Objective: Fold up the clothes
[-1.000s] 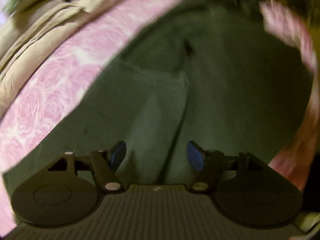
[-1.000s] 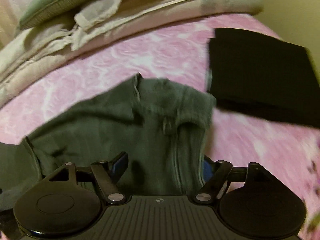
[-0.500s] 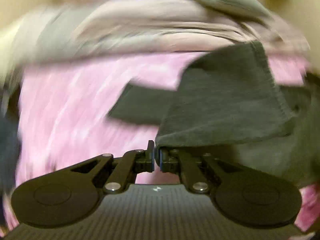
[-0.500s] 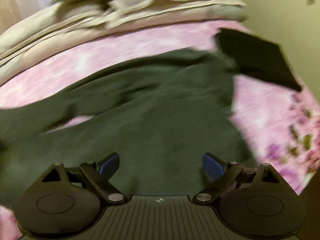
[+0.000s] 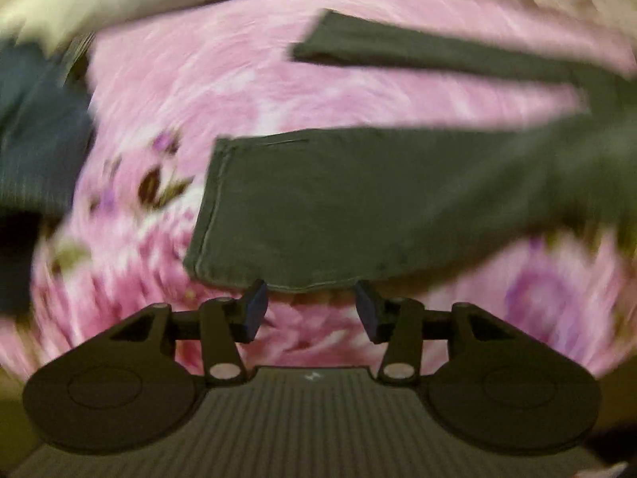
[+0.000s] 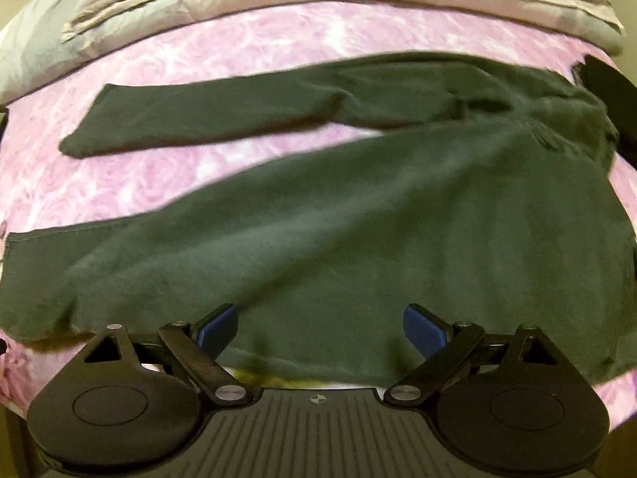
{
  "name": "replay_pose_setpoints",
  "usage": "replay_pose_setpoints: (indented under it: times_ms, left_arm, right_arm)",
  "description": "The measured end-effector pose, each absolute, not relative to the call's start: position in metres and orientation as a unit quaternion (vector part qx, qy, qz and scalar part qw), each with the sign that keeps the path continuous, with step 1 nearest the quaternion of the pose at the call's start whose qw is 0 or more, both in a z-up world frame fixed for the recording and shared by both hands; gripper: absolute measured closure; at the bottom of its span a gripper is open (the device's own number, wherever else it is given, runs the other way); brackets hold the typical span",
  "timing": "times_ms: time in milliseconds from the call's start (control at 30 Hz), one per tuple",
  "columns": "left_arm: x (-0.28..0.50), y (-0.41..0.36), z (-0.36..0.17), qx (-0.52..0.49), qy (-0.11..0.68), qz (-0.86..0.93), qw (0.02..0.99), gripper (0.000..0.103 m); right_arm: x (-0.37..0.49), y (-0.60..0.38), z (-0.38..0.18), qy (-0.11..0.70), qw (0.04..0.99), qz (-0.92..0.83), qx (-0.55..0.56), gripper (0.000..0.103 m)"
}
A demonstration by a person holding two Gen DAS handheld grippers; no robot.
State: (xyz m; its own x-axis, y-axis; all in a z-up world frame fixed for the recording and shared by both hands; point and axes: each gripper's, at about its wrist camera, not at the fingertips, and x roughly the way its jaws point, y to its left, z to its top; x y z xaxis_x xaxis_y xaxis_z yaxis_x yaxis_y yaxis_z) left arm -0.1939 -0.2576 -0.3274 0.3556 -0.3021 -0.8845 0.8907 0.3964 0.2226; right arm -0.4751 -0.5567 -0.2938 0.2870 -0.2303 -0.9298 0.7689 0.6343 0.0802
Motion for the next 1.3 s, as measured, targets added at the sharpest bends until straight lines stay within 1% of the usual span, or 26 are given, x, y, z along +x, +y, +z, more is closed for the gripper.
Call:
replay_pose_setpoints:
  times_ms: [100,167,200,233,267,300,333,400,500,733,767,800,833,867,900,1000,1100,1167,1267,1300]
  left_arm:
    - [-0.211,-0.267,-0.356,0.505,0.301,-0.441,0.678,0.058]
    - [-0.216,-0.270,-0.378,0.566,0.249,-0.453,0.643,0.058]
    - [-0.215,-0.271,-0.385,0.580,0.234,-0.457,0.632,0.058]
    - [-0.214,-0.273,-0.387,0.583,0.231,-0.462,0.628,0.065]
    - [-0.212,-0.275,-0.388,0.583,0.229,-0.467,0.624,0.077]
    - [-0.210,-0.278,-0.386,0.582,0.234,-0.465,0.625,0.098]
    - [-0.208,-0.279,-0.382,0.577,0.242,-0.458,0.632,0.100]
    - [-0.200,-0.280,-0.365,0.555,0.263,-0.448,0.649,0.100]
    - [-0.198,-0.284,-0.350,0.562,0.257,-0.441,0.651,0.100]
    - [-0.193,-0.300,-0.328,0.591,0.248,-0.426,0.639,0.100]
    - [-0.192,-0.302,-0.325,0.594,0.246,-0.424,0.638,0.099]
    - [-0.191,-0.305,-0.322,0.597,0.245,-0.422,0.636,0.099]
    - [-0.190,-0.305,-0.317,0.599,0.242,-0.423,0.636,0.099]
    - [-0.189,-0.305,-0.312,0.601,0.239,-0.424,0.635,0.099]
    - [-0.188,-0.306,-0.308,0.602,0.236,-0.424,0.634,0.099]
    - [-0.194,-0.299,-0.292,0.604,0.227,-0.431,0.630,0.099]
    - [-0.209,-0.285,-0.285,0.606,0.234,-0.438,0.621,0.099]
    - [-0.217,-0.272,-0.294,0.607,0.263,-0.438,0.609,0.099]
    - [-0.230,-0.254,-0.319,0.612,0.312,-0.438,0.579,0.099]
    - [-0.232,-0.250,-0.326,0.613,0.323,-0.440,0.571,0.097]
  right_arm:
    - [-0.504,-0.565,-0.296,0.498,0.738,-0.357,0.283,0.010]
    - [-0.531,-0.574,-0.299,0.488,0.723,-0.384,0.303,0.010]
    - [-0.544,-0.579,-0.300,0.480,0.715,-0.398,0.315,0.010]
    - [-0.559,-0.583,-0.302,0.469,0.707,-0.413,0.331,0.010]
    - [-0.577,-0.587,-0.302,0.450,0.699,-0.428,0.355,0.010]
    - [-0.595,-0.590,-0.301,0.429,0.689,-0.444,0.380,0.010]
    - [-0.613,-0.590,-0.302,0.404,0.677,-0.460,0.408,0.010]
    - [-0.649,-0.592,-0.306,0.354,0.647,-0.486,0.468,0.010]
    - [-0.686,-0.590,-0.322,0.295,0.608,-0.506,0.536,0.010]
    - [-0.721,-0.614,-0.371,0.093,0.587,-0.501,0.629,0.011]
    - [-0.725,-0.619,-0.374,0.071,0.584,-0.498,0.637,0.015]
    - [-0.730,-0.626,-0.373,0.059,0.581,-0.496,0.643,0.028]
    - [-0.734,-0.631,-0.370,0.054,0.579,-0.490,0.649,0.089]
    - [-0.739,-0.639,-0.365,0.059,0.578,-0.482,0.656,0.091]
    - [-0.744,-0.645,-0.355,0.066,0.578,-0.485,0.653,0.092]
    - [-0.755,-0.652,-0.306,0.126,0.606,-0.495,0.609,0.092]
    - [-0.760,-0.646,-0.262,0.181,0.621,-0.506,0.571,0.092]
    - [-0.756,-0.635,-0.256,0.220,0.613,-0.515,0.558,0.092]
    - [-0.749,-0.628,-0.274,0.258,0.594,-0.514,0.562,0.091]
    - [-0.747,-0.628,-0.280,0.269,0.586,-0.513,0.567,0.091]
